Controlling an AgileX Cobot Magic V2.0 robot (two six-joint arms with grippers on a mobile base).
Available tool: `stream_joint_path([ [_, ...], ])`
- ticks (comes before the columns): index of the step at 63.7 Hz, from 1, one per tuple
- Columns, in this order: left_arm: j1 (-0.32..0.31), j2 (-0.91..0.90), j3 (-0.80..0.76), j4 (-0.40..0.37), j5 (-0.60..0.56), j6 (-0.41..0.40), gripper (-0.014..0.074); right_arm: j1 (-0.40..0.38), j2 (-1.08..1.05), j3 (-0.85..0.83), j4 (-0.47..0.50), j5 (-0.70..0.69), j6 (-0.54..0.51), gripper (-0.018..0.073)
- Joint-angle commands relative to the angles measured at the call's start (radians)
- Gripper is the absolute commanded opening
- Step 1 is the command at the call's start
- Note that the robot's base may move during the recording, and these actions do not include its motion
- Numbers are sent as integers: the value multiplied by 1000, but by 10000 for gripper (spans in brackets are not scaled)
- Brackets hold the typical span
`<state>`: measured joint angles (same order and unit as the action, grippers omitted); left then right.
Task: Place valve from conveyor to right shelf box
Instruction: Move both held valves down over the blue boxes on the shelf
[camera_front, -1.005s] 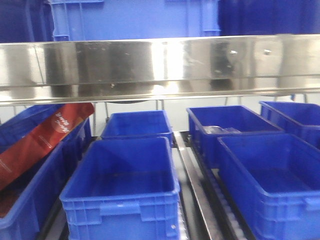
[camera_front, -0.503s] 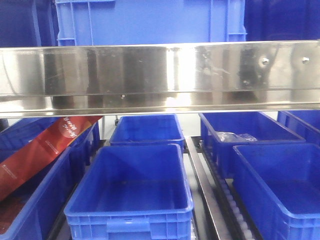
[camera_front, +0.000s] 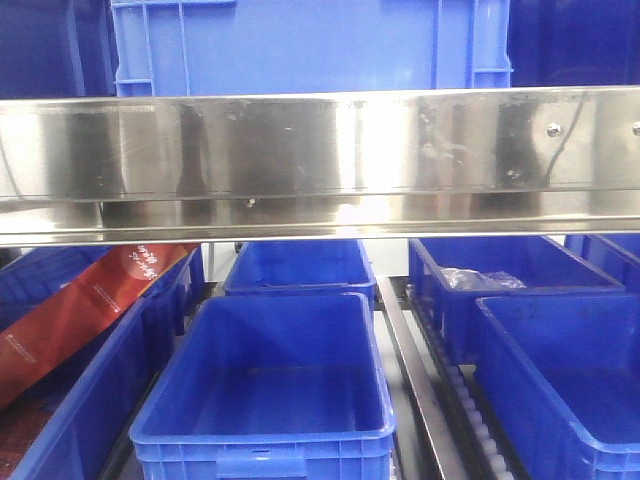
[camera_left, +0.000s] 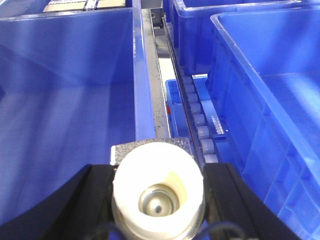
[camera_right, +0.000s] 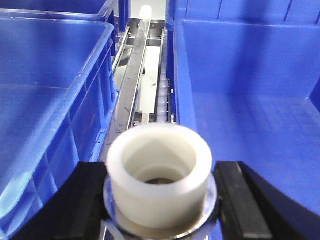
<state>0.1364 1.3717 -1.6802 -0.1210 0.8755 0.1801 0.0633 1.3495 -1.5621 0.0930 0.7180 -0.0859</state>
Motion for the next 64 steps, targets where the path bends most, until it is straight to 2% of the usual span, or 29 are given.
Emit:
stream_joint_path([
  [1, -3, -12, -10, -10, -57, -7, -111, 2, -16, -20, -10, -79, -9, -154],
  [64, -3, -12, -10, -10, -57, -7, -111, 2, -16, -20, -10, -101, -9, -154],
])
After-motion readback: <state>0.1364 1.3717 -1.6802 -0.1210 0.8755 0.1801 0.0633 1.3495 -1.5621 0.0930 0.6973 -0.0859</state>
